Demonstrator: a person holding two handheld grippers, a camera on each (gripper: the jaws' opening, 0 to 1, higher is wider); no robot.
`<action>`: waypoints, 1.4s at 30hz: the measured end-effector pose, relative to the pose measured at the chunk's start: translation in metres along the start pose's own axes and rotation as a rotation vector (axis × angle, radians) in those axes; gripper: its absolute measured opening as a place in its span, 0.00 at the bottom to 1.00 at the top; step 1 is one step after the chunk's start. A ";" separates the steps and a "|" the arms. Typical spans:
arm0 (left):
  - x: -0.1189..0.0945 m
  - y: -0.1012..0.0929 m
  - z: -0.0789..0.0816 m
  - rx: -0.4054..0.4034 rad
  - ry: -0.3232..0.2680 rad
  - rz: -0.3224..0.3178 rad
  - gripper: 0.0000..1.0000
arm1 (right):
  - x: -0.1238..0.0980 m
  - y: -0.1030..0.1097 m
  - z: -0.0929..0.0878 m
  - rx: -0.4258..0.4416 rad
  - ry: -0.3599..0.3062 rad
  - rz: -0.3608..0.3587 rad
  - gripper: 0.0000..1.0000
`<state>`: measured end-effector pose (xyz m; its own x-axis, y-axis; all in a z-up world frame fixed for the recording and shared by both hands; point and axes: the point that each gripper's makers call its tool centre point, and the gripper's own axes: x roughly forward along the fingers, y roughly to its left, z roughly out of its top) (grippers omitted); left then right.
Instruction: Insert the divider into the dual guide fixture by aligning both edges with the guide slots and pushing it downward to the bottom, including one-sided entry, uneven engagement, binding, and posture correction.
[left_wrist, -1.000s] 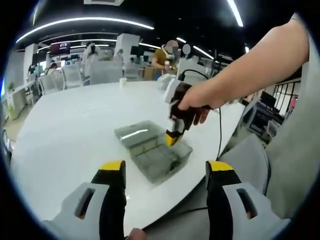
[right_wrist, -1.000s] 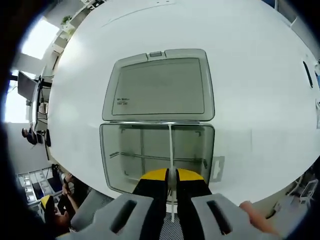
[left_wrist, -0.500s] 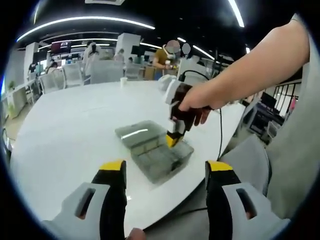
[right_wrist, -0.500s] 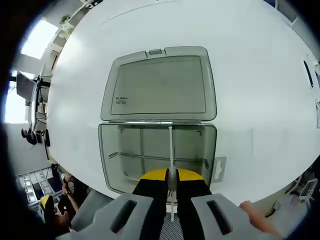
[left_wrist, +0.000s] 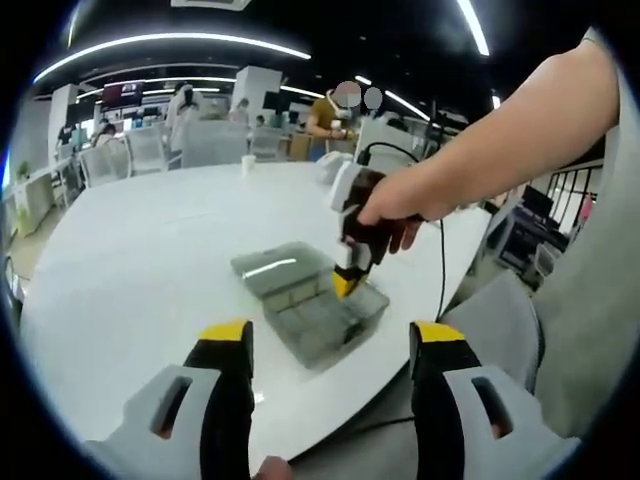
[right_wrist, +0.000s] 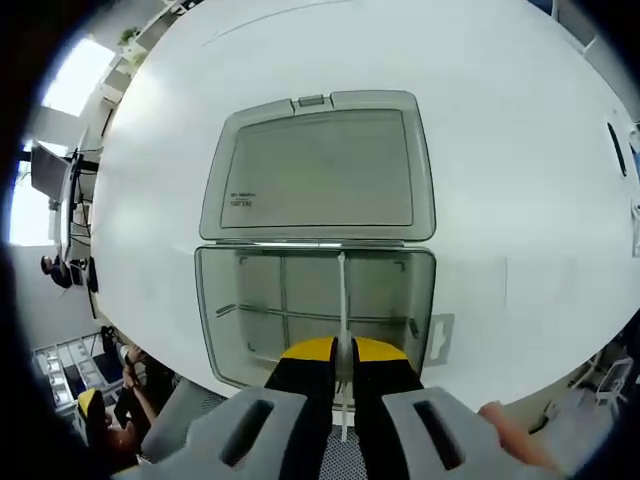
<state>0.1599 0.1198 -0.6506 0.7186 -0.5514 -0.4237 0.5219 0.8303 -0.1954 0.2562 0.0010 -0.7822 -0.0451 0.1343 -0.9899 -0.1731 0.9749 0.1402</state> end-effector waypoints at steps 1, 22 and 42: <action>0.000 0.000 0.000 0.000 -0.001 0.001 0.62 | 0.001 0.000 0.001 -0.005 0.000 -0.004 0.00; -0.002 0.003 -0.001 -0.013 -0.005 0.011 0.61 | 0.004 0.000 -0.003 -0.008 0.000 -0.017 0.01; -0.003 0.006 -0.003 -0.015 -0.006 0.018 0.60 | 0.004 0.000 -0.003 -0.011 0.007 -0.037 0.00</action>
<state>0.1599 0.1268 -0.6530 0.7304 -0.5371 -0.4219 0.5024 0.8410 -0.2009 0.2528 0.0009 -0.7857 -0.0456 0.0970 -0.9942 -0.1858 0.9771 0.1039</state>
